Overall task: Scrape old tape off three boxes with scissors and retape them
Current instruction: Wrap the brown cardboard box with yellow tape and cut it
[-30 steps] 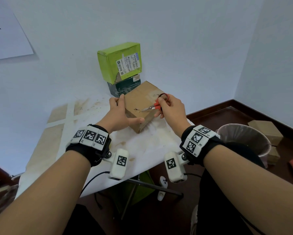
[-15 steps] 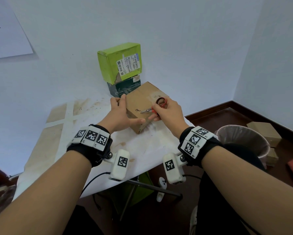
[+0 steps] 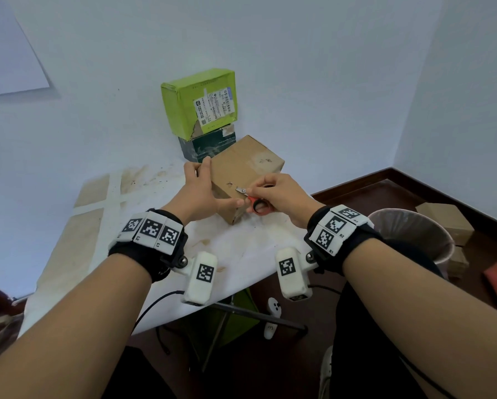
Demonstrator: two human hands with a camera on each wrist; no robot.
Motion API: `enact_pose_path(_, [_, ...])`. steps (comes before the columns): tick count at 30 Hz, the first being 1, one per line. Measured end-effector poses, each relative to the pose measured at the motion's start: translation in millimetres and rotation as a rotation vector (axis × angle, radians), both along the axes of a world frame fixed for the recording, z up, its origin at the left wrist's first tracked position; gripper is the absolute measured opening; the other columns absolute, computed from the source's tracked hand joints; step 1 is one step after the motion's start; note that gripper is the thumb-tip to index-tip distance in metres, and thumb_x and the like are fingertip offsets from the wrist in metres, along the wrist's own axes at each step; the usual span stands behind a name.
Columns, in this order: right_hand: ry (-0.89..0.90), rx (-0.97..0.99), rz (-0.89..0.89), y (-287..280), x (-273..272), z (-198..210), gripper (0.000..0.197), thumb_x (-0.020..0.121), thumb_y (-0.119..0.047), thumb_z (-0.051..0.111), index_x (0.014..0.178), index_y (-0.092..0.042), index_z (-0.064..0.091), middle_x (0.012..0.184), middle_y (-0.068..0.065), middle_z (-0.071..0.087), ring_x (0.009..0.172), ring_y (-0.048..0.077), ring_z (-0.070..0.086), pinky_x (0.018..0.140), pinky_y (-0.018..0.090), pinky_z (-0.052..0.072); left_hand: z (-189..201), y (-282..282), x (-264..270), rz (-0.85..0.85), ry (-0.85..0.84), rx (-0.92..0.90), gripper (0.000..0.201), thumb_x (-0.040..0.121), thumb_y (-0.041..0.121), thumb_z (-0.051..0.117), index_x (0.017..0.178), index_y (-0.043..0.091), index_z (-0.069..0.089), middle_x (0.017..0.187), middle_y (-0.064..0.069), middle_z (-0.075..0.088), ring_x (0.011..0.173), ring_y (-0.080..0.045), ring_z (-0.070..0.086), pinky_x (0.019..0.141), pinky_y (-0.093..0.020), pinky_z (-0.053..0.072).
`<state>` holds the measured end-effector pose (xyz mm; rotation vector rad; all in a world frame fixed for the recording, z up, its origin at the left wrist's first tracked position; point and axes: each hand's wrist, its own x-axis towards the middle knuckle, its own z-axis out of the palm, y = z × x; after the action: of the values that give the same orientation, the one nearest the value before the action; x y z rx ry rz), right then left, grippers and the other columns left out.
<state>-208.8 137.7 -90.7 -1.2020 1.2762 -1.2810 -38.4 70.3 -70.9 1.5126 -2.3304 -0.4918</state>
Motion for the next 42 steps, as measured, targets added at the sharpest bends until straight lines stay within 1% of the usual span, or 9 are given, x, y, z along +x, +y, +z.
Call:
enact_pose_path(4, [0.033,0.039,0.015,0.5,0.8,0.2,0.005,0.093,-0.010,0.059,0.088,-0.009,0.061,0.071,0.007,0.069,0.058,0.011,0.068,0.053,0.019,0.052,0.2,1.0,-1.3,-0.002,0.008,-0.001,0.125,0.067,0.058,0.075,0.153,0.012,-0.003,0.143,-0.003,0.010,0.127,-0.024,0.041,0.105,-0.033,0.036])
enact_pose_path(8, [-0.038,0.070,0.046,3.4,4.2,-3.2,0.008,0.097,-0.013,0.053,0.089,-0.011,0.054,0.068,0.001,0.067,0.056,0.008,0.067,0.052,0.017,0.052,-1.0,-0.5,-0.4,0.005,0.012,-0.007,0.125,0.067,0.058,0.076,0.153,0.012,-0.002,0.142,-0.004,0.011,0.126,-0.024,0.043,0.107,-0.035,0.037])
enact_pose_path(12, [-0.113,0.085,0.114,5.4,4.3,-5.5,0.011,0.099,-0.013,0.049,0.088,-0.013,0.050,0.079,0.005,0.066,0.069,0.012,0.067,0.058,0.017,0.053,-1.9,-0.5,-0.3,0.007,0.004,-0.014,0.125,0.066,0.059,0.076,0.153,0.012,-0.001,0.141,-0.005,0.013,0.125,-0.025,0.043,0.107,-0.038,0.037])
enact_pose_path(16, [-0.076,0.059,0.117,6.1,2.8,-6.8,0.011,0.098,-0.012,0.049,0.087,-0.015,0.050,0.078,0.003,0.065,0.067,0.008,0.065,0.055,0.014,0.050,-1.0,0.1,-1.1,0.005,0.011,-0.007,0.124,0.066,0.058,0.076,0.153,0.012,-0.001,0.141,-0.005,0.013,0.127,-0.025,0.042,0.109,-0.038,0.036])
enact_pose_path(22, [0.018,-0.007,0.076,1.6,3.9,-12.7,0.008,0.096,-0.012,0.054,0.089,-0.013,0.050,0.077,0.004,0.062,0.069,0.013,0.061,0.058,0.016,0.049,-2.1,-1.4,0.2,0.005,0.022,-0.003,0.124,0.066,0.058,0.076,0.153,0.014,0.000,0.141,-0.003,0.013,0.126,-0.025,0.042,0.108,-0.038,0.037])
enact_pose_path(27, [0.129,-0.097,0.079,4.3,3.8,-11.0,0.006,0.096,-0.008,0.053,0.099,-0.005,0.049,0.071,-0.001,0.063,0.057,-0.002,0.063,0.057,0.010,0.047,-3.2,-3.0,1.7,0.011,0.024,-0.003,0.122,0.067,0.058,0.075,0.153,0.014,0.000,0.142,-0.004,0.012,0.127,-0.025,0.042,0.109,-0.039,0.037])
enact_pose_path(35, [0.106,-0.108,0.082,3.4,4.3,-12.3,0.007,0.096,-0.008,0.053,0.101,-0.004,0.050,0.073,0.001,0.064,0.058,-0.001,0.064,0.056,0.010,0.046,-3.6,-4.0,2.3,0.017,0.033,0.005,0.122,0.068,0.058,0.076,0.153,0.015,0.000,0.142,-0.004,0.012,0.127,-0.025,0.042,0.108,-0.039,0.038])
enact_pose_path(38, [0.095,-0.093,0.058,3.5,4.7,-13.1,0.007,0.095,-0.010,0.054,0.098,-0.005,0.051,0.068,-0.003,0.065,0.056,-0.001,0.063,0.053,0.009,0.045,-3.2,-3.7,2.5,0.019,0.032,0.012,0.122,0.067,0.059,0.075,0.153,0.016,-0.001,0.142,-0.003,0.012,0.127,-0.025,0.042,0.107,-0.040,0.038])
enact_pose_path(42, [0.060,-0.080,0.049,0.6,1.6,-14.5,0.005,0.095,-0.010,0.056,0.091,-0.009,0.053,0.072,0.002,0.067,0.062,0.010,0.068,0.057,0.016,0.049,-3.7,-3.7,3.5,0.025,0.041,0.019,0.122,0.069,0.058,0.075,0.153,0.015,-0.002,0.143,-0.004,0.011,0.128,-0.024,0.041,0.108,-0.038,0.036])
